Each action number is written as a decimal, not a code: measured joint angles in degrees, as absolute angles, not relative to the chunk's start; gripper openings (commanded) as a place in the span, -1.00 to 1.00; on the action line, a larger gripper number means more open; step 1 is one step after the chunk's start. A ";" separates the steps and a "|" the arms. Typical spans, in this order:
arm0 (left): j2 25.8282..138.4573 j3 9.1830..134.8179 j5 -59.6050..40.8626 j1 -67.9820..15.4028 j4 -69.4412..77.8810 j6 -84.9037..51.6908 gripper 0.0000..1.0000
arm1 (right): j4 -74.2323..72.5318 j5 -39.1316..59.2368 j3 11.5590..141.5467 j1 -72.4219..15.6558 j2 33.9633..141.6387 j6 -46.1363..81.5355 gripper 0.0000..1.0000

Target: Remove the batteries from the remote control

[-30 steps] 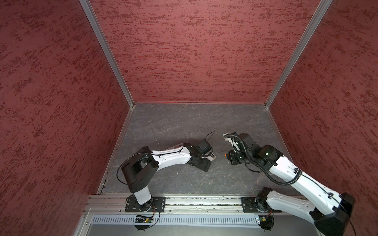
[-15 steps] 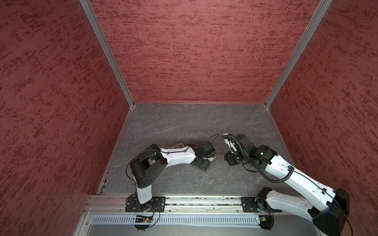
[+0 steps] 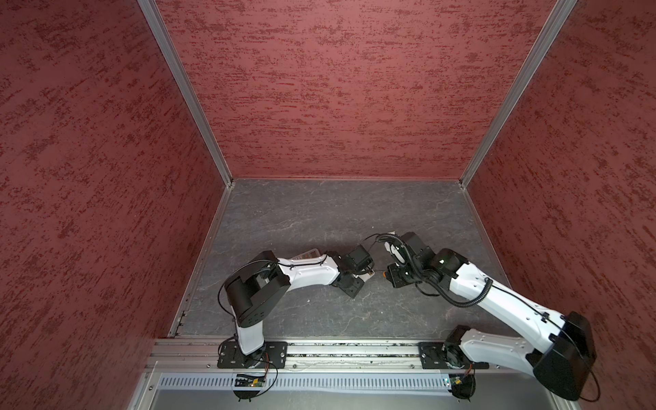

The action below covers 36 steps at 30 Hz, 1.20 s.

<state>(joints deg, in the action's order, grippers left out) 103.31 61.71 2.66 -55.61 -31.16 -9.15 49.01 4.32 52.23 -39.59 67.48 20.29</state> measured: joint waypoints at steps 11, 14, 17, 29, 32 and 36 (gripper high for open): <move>102.89 61.01 2.48 -55.61 -30.39 -8.49 0.21 | 47.83 4.29 52.23 -39.59 70.26 20.56 -1.00; 102.85 60.95 2.46 -55.61 -30.35 -8.45 0.21 | 47.13 4.29 52.23 -39.59 70.50 20.58 -1.00; 102.85 60.95 2.44 -55.61 -30.37 -8.34 0.21 | 46.46 4.29 52.23 -39.59 71.02 20.56 -1.00; 102.85 60.95 2.17 -55.61 -30.28 -8.14 0.20 | 45.50 4.27 52.23 -39.59 72.03 20.56 -1.00; 102.85 60.90 2.11 -55.61 -30.17 -8.14 0.19 | 45.52 4.21 52.23 -39.59 72.05 20.56 -1.00; 102.85 60.90 2.00 -55.57 -30.13 -8.14 0.19 | 45.52 3.88 52.23 -39.59 72.18 20.56 -1.00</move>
